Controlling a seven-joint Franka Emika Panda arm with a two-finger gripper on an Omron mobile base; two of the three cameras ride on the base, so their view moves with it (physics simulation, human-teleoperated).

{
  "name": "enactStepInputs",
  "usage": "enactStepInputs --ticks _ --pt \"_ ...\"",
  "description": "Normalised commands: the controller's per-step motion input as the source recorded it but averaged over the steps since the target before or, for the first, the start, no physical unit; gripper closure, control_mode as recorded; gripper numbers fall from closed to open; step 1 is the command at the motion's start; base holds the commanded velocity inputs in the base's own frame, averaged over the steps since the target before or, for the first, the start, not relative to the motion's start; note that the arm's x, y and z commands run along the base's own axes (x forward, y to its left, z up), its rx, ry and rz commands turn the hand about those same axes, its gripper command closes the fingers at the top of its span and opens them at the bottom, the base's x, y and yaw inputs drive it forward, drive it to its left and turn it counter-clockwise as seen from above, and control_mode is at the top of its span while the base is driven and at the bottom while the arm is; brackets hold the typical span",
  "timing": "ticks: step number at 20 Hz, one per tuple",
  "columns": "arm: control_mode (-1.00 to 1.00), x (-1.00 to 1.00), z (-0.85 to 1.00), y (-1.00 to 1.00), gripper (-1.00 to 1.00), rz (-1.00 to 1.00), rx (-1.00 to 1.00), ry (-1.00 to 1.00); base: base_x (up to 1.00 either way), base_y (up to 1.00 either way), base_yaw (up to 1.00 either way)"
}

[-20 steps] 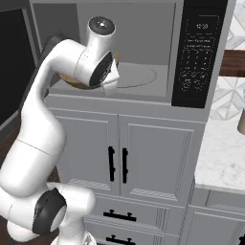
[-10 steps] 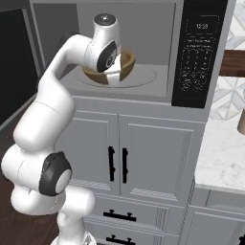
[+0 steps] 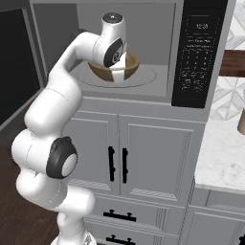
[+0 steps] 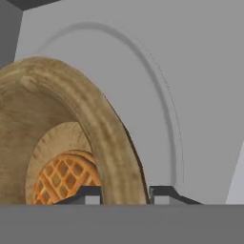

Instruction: Open the microwave, place the bowl with waffle inside the microwave, then close the microwave door and turn it on.

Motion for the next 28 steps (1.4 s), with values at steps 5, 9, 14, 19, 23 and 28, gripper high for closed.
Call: enactStepInputs --ticks 5,9,14,19,23,28 --pt "-1.00 -0.63 0.07 -0.04 -1.00 0.00 0.04 -0.19 0.00 0.00 0.00" --pt "-1.00 -1.00 0.05 -0.01 -1.00 0.01 0.04 -0.32 0.00 0.00 0.00" --pt "-1.00 -1.00 0.32 0.00 -1.00 0.17 -0.05 -0.35 0.00 0.00 0.00" --pt "-1.00 -1.00 0.37 -0.15 -1.00 0.36 -0.29 -0.43 0.00 0.00 0.00" --pt "-1.00 -1.00 0.33 -0.33 -1.00 0.42 -0.52 -0.47 0.00 0.00 0.00" --pt "-1.00 -1.00 0.36 0.00 -1.00 0.49 -0.83 -0.33 0.00 0.00 0.00"
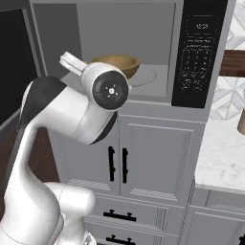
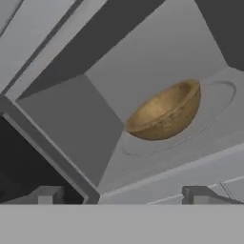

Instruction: Open the microwave, place the bowl with waffle inside the microwave, then close the microwave door and turn it on.

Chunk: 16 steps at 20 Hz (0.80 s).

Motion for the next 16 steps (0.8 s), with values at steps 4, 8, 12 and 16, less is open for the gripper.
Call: enactStepInputs --ticks 4,8,12,16 --pt "-1.00 -1.00 0.47 0.00 -1.00 0.49 -0.91 -0.29 0.00 0.00 0.00" --pt "-1.00 -1.00 0.24 0.04 -1.00 0.47 -0.98 -0.19 0.00 0.00 0.00" --pt "-1.00 -1.00 -0.12 0.28 -1.00 0.40 -0.99 -0.31 0.00 0.00 0.00" --pt "-1.00 -1.00 -0.28 0.56 -1.00 0.29 -0.94 -0.45 0.00 0.00 0.00"
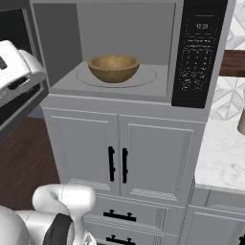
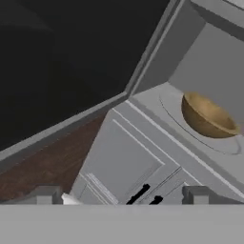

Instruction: Open the microwave, place the bowl with waffle inside the microwave, then close the microwave door and turn it on.

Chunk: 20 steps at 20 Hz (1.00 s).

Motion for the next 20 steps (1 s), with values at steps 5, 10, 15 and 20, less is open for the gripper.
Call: enactStepInputs --ticks 5,10,15,20 --pt "-1.00 -1.00 -0.19 0.57 -1.00 0.27 -0.82 -0.32 0.00 0.00 0.00" --pt "-1.00 -0.83 -0.24 0.61 -1.00 0.24 -0.75 -0.20 0.00 0.00 0.00" --pt "-1.00 -0.24 -0.05 0.84 -1.00 -0.01 -0.47 0.14 0.00 0.00 0.00" --pt "-1.00 0.27 -0.28 1.00 -1.00 -0.16 -0.38 0.20 0.00 0.00 0.00"
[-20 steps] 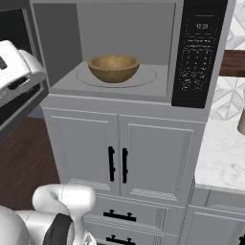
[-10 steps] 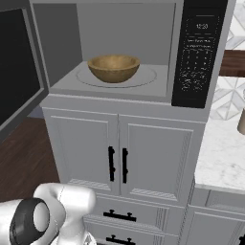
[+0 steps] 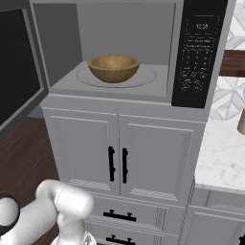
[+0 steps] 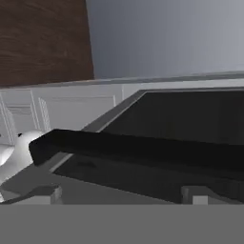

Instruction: Open the microwave, place the bowl with waffle inside the microwave, then close the microwave door and turn it on.

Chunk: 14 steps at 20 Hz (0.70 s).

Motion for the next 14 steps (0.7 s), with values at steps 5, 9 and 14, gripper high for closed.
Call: enactStepInputs --ticks 5,9,14 --pt "-1.00 0.83 -0.54 0.81 -1.00 -0.29 -0.37 0.06 0.00 0.00 0.00" --pt "-1.00 1.00 -0.58 0.09 -1.00 -0.37 -0.30 0.04 0.00 0.00 0.00" --pt "-1.00 0.98 -0.33 -0.63 -1.00 -0.36 -0.14 0.02 0.00 0.00 0.00"
